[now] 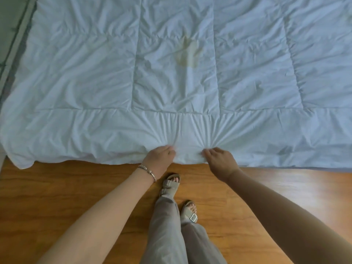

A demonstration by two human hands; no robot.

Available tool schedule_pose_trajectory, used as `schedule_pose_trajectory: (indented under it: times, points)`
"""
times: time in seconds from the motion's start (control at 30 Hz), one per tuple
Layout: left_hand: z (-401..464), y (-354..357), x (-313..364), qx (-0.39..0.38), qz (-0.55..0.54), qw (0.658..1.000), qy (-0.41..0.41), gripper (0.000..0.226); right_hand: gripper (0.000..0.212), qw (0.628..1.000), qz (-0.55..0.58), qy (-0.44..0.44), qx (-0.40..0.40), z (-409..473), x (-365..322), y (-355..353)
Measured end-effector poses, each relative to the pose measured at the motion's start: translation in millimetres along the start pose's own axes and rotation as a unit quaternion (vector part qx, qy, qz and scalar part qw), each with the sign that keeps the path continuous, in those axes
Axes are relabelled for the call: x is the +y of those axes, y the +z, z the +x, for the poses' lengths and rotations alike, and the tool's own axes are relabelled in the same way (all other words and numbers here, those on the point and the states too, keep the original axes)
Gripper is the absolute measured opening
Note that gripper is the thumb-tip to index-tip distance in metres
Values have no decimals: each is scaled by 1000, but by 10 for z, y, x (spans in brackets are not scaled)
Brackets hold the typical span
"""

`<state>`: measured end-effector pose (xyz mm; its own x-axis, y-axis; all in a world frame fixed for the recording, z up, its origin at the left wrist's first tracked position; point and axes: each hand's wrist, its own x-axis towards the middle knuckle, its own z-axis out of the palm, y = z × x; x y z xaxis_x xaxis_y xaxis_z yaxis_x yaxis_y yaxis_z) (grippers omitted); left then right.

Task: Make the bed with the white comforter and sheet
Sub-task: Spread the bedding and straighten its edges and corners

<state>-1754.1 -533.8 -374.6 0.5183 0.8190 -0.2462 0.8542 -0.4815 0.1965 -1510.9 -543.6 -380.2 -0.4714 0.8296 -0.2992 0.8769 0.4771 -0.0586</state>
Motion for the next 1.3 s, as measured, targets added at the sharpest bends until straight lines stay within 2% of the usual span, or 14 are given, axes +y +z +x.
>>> schedule_pose_trajectory:
  times: [0.1,0.2,0.27,0.37,0.47,0.53,0.6,0.63,0.73,0.83,0.93,1.03,1.17,1.3]
  points:
    - [-131,73,0,-61,-36,997,11,33,22,998,43,-15,-54,-102,-65,60]
    - [-57,-37,-15,93,-141,986,4,40,33,990,91,42,96,-66,-118,12]
    - [90,5,-94,185,-127,968,-113,38,34,981,74,132,121,43,-106,-36]
    - [13,46,-93,-7,-96,964,-249,46,53,978,98,171,-67,50,-105,-75]
    - [-197,71,21,-133,-134,975,-119,29,39,988,91,63,-109,-43,-85,-85]
    - [-153,9,154,-21,-133,990,-37,32,30,991,114,62,-36,27,-28,-141]
    - [140,-43,214,156,-136,977,-59,26,31,973,115,184,73,126,116,-152]
    - [305,-71,225,183,-128,972,-74,21,36,960,118,244,77,118,205,-161]
    - [695,-159,385,-80,-93,990,-72,56,46,952,126,263,-96,-152,445,-121]
    - [876,-244,759,-254,-121,958,59,31,35,945,126,227,-200,-522,691,-165]
    - [1110,-350,1139,-174,-178,965,78,25,28,927,169,328,-70,-704,1098,-313]
    - [1550,-439,1468,-95,-156,979,92,38,53,922,151,356,-14,-788,1624,-411]
    - [2197,-516,1902,-165,-85,978,93,71,67,923,116,356,-90,-1005,2264,-307]
    - [2491,-361,2555,-318,-9,924,212,53,50,932,182,261,-173,-1513,2679,15]
